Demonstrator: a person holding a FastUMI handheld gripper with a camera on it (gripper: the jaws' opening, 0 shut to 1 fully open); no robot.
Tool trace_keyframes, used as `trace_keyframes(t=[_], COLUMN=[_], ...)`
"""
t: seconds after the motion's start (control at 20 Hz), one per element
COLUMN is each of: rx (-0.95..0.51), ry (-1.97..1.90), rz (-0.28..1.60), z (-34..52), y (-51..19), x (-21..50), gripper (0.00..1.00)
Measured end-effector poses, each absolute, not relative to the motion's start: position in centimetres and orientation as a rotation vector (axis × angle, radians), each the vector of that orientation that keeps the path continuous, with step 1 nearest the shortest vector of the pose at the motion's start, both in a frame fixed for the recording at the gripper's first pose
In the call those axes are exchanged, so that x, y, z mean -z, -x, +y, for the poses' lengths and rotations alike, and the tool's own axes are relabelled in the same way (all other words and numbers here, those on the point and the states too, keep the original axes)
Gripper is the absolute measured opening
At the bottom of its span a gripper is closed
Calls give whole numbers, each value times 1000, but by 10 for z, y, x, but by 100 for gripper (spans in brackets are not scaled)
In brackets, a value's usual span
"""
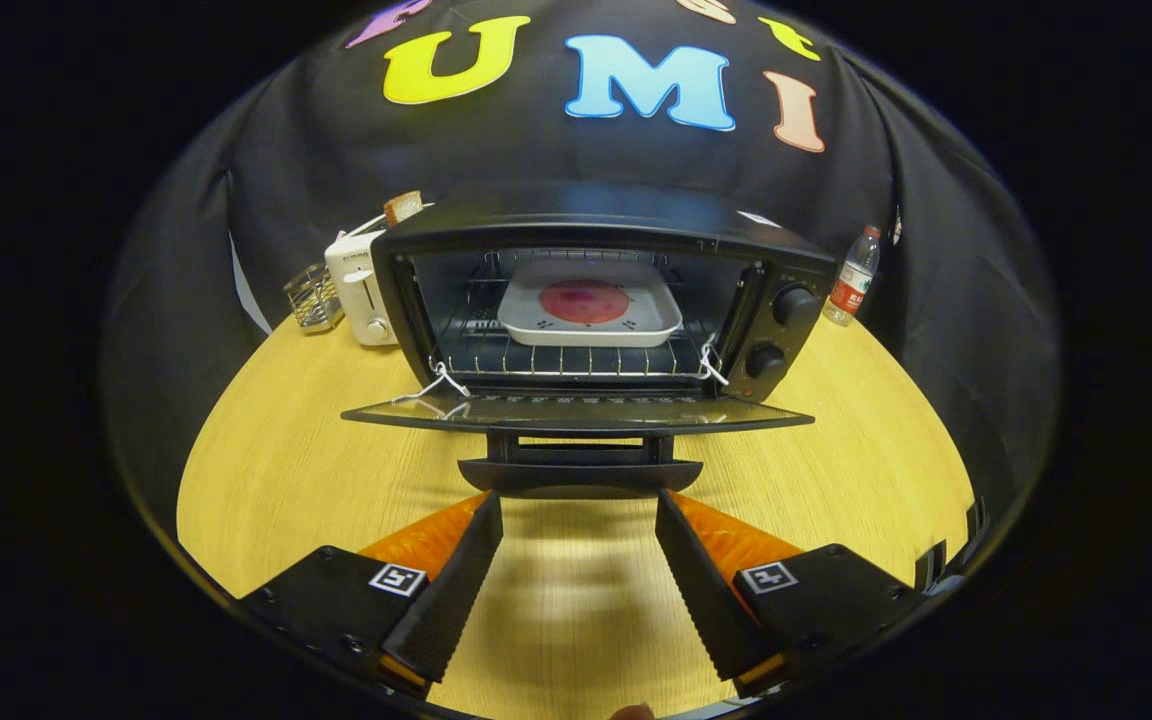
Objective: Open the toaster oven, put the food inside, and close the toaster oven door.
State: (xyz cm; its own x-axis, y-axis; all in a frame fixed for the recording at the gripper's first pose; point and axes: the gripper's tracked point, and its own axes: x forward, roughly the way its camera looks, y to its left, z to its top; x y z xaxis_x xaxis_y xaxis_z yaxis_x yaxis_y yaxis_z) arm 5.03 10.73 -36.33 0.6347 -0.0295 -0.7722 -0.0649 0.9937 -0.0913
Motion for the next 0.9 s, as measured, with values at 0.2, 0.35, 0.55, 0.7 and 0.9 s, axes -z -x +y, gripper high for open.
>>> trace_keyframes(t=[0.2,0.35,0.55,0.7,0.9], rx=[-27,-35,-43,-52,-66], ry=[119,130,128,133,148], rz=[832,787,730,660,543], z=[109,111,114,114,110], y=[-59,-67,-74,-82,-78], x=[351,338,317,299,260], gripper=[98,98,98,98,98])
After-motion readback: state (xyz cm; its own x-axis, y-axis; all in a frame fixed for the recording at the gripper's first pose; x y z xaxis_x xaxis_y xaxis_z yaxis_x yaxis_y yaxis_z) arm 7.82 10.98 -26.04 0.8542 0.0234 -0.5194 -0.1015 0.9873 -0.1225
